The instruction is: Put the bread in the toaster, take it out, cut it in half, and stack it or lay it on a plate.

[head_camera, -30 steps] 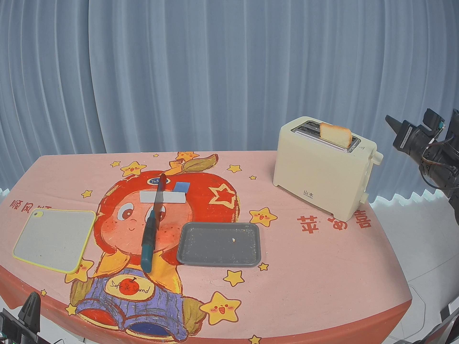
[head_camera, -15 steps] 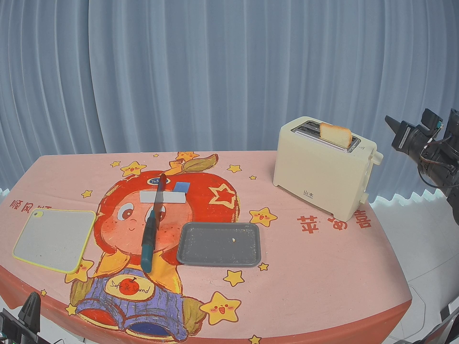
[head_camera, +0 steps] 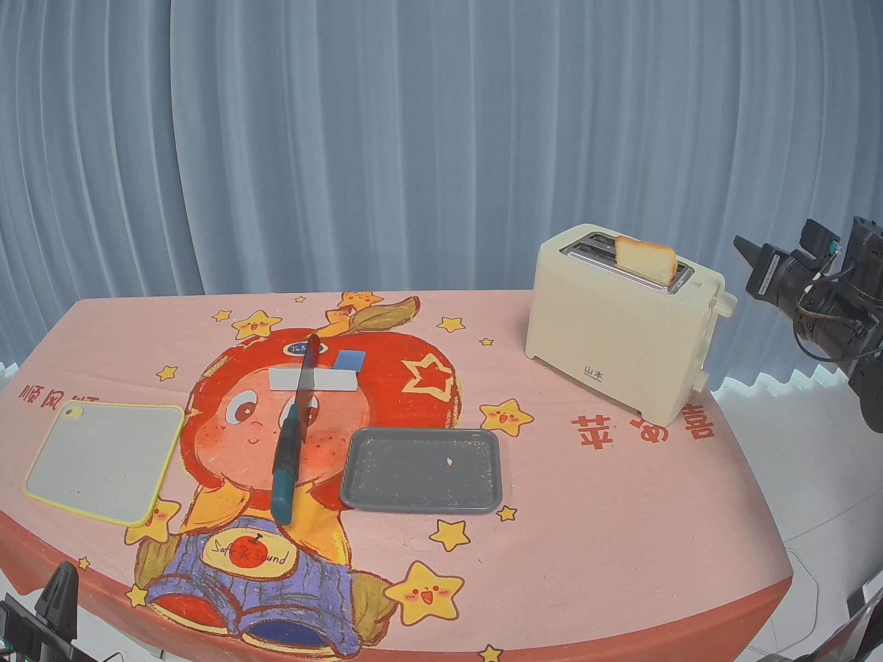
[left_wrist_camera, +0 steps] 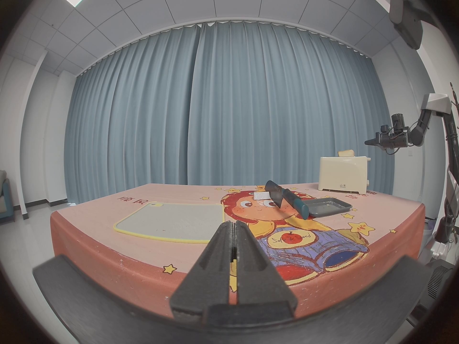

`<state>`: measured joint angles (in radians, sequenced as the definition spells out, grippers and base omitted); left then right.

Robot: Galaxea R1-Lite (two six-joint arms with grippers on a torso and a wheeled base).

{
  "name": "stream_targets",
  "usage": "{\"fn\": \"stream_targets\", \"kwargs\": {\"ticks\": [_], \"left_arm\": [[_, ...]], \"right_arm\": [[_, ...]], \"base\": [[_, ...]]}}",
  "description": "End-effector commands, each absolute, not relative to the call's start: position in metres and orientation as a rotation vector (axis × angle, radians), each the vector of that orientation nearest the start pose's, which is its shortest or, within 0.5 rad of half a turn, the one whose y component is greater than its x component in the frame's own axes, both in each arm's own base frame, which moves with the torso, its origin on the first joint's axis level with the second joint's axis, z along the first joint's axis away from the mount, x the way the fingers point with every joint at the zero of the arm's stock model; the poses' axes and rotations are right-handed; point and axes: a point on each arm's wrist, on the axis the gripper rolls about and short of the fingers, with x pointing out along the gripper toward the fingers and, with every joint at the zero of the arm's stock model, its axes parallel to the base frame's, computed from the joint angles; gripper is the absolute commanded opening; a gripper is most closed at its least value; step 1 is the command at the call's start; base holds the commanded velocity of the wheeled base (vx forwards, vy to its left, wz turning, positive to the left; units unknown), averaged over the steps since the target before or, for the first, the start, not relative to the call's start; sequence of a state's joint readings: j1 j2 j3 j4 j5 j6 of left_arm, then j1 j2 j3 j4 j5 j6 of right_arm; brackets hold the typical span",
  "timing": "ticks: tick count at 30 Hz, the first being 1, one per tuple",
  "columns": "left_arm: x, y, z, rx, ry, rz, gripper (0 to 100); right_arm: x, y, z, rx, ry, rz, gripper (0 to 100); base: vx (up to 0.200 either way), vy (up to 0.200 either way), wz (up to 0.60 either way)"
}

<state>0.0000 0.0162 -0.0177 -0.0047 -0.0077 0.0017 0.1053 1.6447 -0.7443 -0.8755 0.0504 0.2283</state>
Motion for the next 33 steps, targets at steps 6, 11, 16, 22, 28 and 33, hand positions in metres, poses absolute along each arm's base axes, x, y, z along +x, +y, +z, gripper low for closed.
{"fn": "stream_targets", "kwargs": {"ticks": [6,11,16,22,28,33], "left_arm": [[-0.023,0.000,0.076,0.002,-0.006,-0.008,0],[-0.023,0.000,0.076,0.002,-0.005,-0.008,0],[-0.023,0.000,0.076,0.002,-0.006,-0.008,0],[-0.023,0.000,0.076,0.002,-0.005,-0.008,0],[-0.023,0.000,0.076,0.002,-0.005,-0.008,0],[-0.023,0.000,0.076,0.002,-0.005,-0.008,0]], "right_arm": [[0.287,0.026,0.192,0.225,0.101,0.165,0],[0.285,0.025,0.181,0.207,0.148,0.176,0],[0.283,0.026,0.175,0.198,0.174,0.179,0],[0.283,0.026,0.169,0.198,0.195,0.176,0],[0.284,0.027,0.160,0.196,0.231,0.176,0],[0.286,0.025,0.154,0.177,0.250,0.170,0]], "base": [[0.000,0.000,0.00],[0.000,0.000,0.00],[0.000,0.000,0.00],[0.000,0.000,0.00],[0.000,0.000,0.00],[0.000,0.000,0.00]]}}
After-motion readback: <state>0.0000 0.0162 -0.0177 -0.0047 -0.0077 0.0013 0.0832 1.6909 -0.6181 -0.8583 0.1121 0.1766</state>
